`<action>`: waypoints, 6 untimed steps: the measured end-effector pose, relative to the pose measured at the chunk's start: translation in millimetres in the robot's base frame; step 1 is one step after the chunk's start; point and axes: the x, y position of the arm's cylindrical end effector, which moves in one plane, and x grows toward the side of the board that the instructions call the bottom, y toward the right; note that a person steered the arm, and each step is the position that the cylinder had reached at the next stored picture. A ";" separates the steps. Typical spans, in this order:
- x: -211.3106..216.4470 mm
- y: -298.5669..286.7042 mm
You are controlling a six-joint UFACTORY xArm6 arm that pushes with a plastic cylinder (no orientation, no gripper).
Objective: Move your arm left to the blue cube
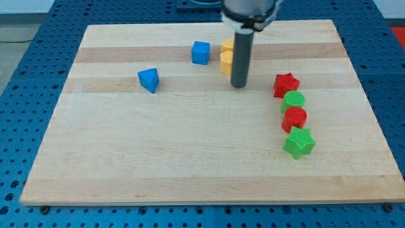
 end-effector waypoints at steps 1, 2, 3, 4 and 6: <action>4.4 -50.3; -23.3 -90.5; -61.2 -134.2; -105.8 -154.0; -142.8 -100.5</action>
